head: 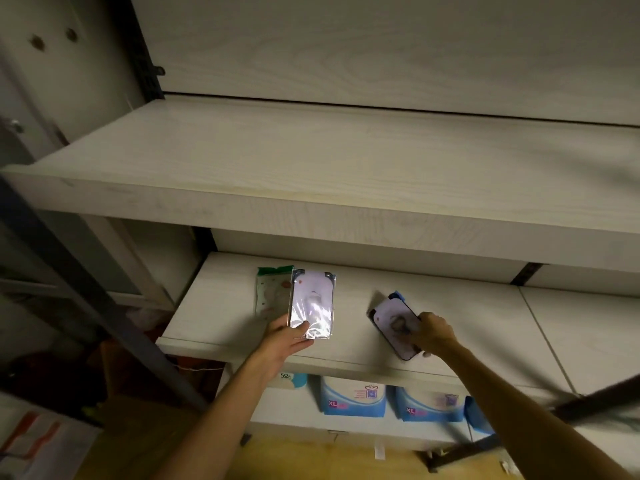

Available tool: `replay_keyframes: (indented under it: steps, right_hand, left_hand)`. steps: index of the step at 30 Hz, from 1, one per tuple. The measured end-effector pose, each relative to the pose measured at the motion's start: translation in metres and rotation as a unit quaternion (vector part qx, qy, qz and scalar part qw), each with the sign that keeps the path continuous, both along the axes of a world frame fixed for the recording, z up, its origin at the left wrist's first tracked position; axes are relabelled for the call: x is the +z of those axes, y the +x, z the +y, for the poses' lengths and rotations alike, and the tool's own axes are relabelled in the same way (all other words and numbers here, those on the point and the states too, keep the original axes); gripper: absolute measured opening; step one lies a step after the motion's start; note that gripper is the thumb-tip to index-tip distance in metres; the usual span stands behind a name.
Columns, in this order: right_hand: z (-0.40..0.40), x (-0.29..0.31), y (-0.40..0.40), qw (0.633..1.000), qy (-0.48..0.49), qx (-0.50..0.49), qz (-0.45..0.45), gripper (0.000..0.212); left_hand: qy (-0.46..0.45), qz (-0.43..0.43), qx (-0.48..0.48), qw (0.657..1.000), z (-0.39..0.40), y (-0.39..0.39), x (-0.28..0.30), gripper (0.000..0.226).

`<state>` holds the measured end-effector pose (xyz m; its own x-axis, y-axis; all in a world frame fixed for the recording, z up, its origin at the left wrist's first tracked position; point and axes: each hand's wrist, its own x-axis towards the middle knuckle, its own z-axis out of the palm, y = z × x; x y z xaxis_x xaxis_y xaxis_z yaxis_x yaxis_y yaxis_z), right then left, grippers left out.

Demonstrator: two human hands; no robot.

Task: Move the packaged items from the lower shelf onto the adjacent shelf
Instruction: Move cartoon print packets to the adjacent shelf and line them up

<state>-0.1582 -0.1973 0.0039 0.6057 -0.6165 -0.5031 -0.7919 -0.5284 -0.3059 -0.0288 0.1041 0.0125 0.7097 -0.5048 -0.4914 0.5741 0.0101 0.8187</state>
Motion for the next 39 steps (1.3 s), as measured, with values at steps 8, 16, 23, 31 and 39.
replay_keyframes:
  steps: [8, 16, 23, 31, 39]
  right_hand:
    - [0.051, 0.036, -0.113, 0.816, 0.434, -0.262, -0.276, 0.033]
    - [0.068, 0.072, -0.218, 0.793, 0.384, -0.28, -0.38, 0.032]
    - [0.048, 0.104, -0.293, 0.792, 0.331, -0.261, -0.441, 0.03]
    - [0.009, 0.148, -0.397, 0.793, 0.292, -0.234, -0.48, 0.03]
    - [-0.079, 0.197, -0.508, 0.783, 0.26, -0.205, -0.527, 0.028]
  left_hand:
    - [-0.016, 0.021, -0.073, 0.997, -0.006, -0.033, 0.026, 0.033]
    - [-0.043, 0.019, -0.204, 0.978, -0.043, -0.091, 0.052, 0.035]
    - [-0.061, -0.011, -0.288, 0.956, -0.1, -0.174, 0.075, 0.038]
    - [-0.085, -0.099, -0.319, 0.939, -0.166, -0.289, 0.115, 0.039]
    - [-0.115, -0.184, -0.308, 0.926, -0.263, -0.411, 0.177, 0.032]
